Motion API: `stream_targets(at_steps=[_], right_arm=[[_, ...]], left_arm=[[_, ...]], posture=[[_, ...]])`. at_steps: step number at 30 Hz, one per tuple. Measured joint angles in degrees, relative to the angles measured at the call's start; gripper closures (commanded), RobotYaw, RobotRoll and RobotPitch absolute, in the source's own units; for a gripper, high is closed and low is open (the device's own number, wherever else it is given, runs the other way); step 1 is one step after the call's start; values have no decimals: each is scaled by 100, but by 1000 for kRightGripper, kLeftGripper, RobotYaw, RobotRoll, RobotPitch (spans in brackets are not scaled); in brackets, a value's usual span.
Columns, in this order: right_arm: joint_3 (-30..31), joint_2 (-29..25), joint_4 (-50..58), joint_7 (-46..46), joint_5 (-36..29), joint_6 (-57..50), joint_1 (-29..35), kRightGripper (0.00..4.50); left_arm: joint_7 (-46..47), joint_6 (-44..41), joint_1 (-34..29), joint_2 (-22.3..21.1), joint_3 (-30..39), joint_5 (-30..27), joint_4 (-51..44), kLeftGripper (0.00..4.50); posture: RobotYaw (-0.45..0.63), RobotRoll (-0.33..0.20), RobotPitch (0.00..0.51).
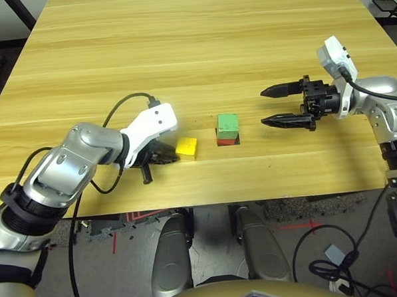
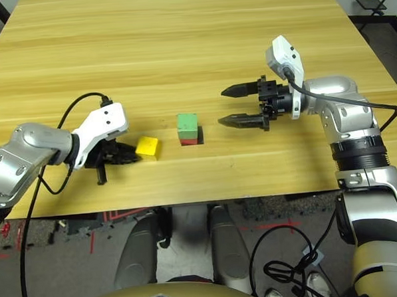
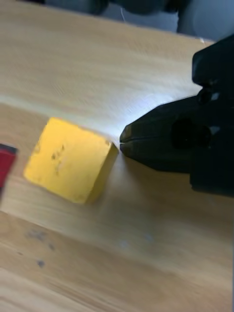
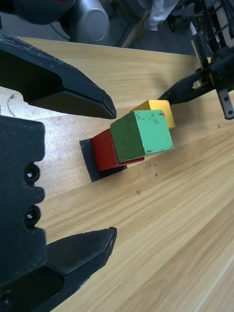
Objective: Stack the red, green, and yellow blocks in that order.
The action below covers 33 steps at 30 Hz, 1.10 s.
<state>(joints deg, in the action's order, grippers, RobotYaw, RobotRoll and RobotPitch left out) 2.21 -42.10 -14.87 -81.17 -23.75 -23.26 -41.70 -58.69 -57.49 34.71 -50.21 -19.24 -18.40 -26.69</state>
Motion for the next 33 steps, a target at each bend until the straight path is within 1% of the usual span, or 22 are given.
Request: stream_targets(at_steps=[3, 5, 8, 12, 13, 14, 15, 17, 19, 24, 33], right_arm=[[0, 7, 0, 6, 0, 1, 0, 0], [-1, 21, 0, 18, 0, 1, 0, 0], [-1, 50, 0, 43, 0, 1, 0, 0], [-1, 58, 0, 47, 0, 1, 0, 0], [-1, 58, -2, 47, 0, 1, 0, 0], [-1, 58, -3, 47, 0, 1, 0, 0], [-1, 58, -4, 47, 0, 1, 0, 0], [-1, 57, -13, 47, 0, 1, 0, 0], [-1, 57, -25, 47, 0, 1, 0, 0], [-6, 55, -26, 51, 0, 0, 4, 0], [-55, 7, 123, 108, -14, -86, 161, 0]], left_arm=[[-1, -17, 277, 2, 45, -11, -2, 4457], [-23, 35, 332, -31, 40, 4, 4, 4457], [-150, 301, 326, -177, 1, 58, 78, 3891], [-274, 496, 323, -311, -42, 128, 140, 2521], [-327, 545, 323, -329, -63, 134, 143, 2105], [-367, 581, 324, -333, -78, 142, 148, 1804], [-403, 617, 325, -333, -85, 154, 154, 1387], [-472, 686, 345, -346, -106, 206, 188, 769], [-572, 776, 453, -350, -158, 252, 238, 50], [-632, 929, 686, -247, -272, 370, 369, 50], [-746, 1337, 910, 267, -734, 742, 926, 50]], posture=[[110, 56, 226], [109, 57, 224], [109, 57, 224], [109, 54, 223], [109, 54, 223], [108, 54, 223], [107, 54, 223], [105, 54, 223], [103, 54, 224], [89, 53, 224], [51, 48, 227]])
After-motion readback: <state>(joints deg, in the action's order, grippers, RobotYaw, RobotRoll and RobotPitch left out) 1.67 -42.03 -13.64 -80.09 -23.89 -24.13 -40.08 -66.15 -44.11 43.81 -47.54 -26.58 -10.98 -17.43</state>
